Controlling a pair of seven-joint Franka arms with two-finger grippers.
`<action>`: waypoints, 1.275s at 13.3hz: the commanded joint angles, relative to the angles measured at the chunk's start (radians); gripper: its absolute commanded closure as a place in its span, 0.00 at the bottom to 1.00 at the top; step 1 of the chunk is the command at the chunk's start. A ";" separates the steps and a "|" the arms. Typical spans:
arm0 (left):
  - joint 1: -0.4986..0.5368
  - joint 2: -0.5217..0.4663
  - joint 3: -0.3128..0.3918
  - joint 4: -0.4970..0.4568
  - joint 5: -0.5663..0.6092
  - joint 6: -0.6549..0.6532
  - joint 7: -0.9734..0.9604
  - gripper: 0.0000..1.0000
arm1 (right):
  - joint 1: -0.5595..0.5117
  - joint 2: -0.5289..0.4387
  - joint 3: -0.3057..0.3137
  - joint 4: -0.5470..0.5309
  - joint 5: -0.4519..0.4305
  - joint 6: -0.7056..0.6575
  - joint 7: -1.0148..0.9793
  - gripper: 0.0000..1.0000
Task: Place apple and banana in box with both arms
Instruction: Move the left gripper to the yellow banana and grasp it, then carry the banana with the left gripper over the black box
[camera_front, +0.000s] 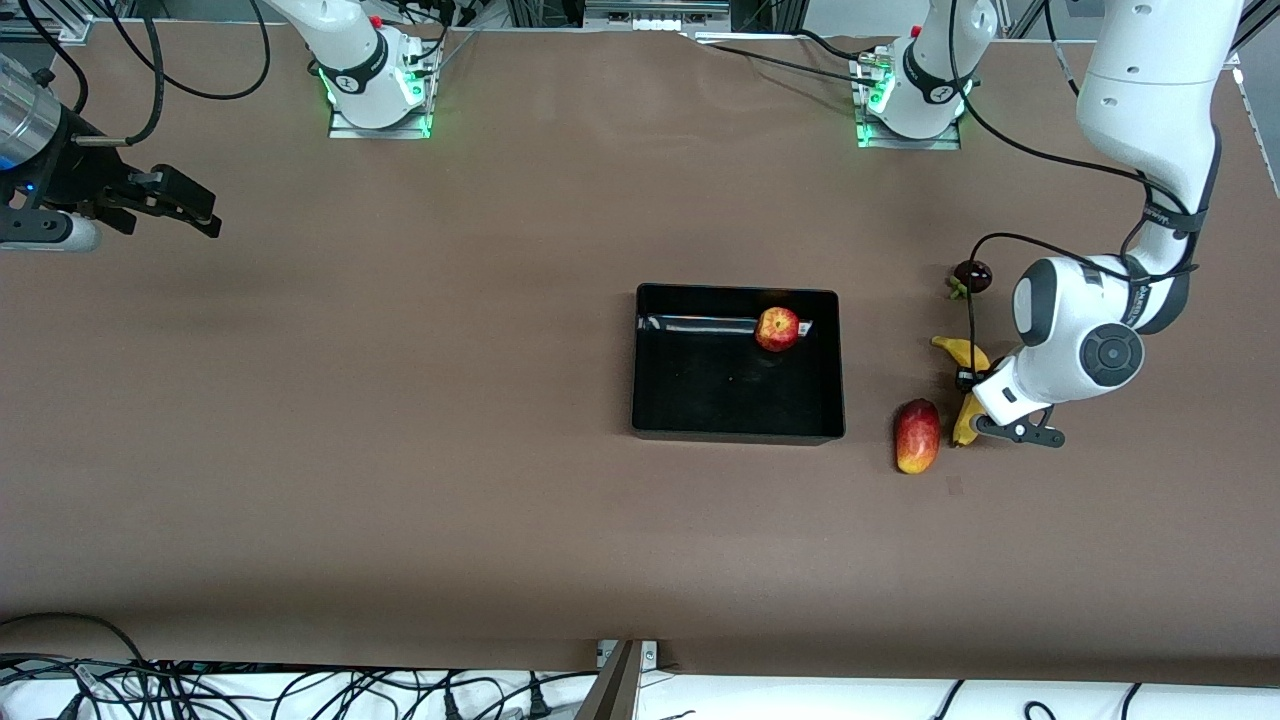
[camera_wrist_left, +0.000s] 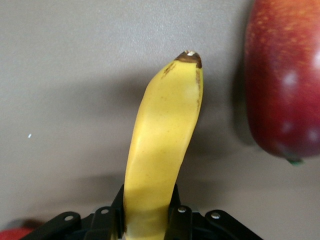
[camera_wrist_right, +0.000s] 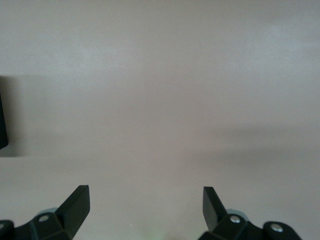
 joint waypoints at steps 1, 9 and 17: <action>-0.002 -0.131 -0.002 0.057 -0.021 -0.247 0.009 1.00 | -0.017 0.014 0.017 0.026 -0.015 -0.006 -0.001 0.00; -0.136 -0.152 -0.252 0.307 -0.024 -0.539 -0.375 1.00 | -0.016 0.015 0.019 0.026 -0.015 -0.004 -0.001 0.00; -0.345 0.068 -0.266 0.283 -0.131 -0.057 -0.566 1.00 | -0.016 0.014 0.019 0.026 -0.015 -0.004 -0.001 0.00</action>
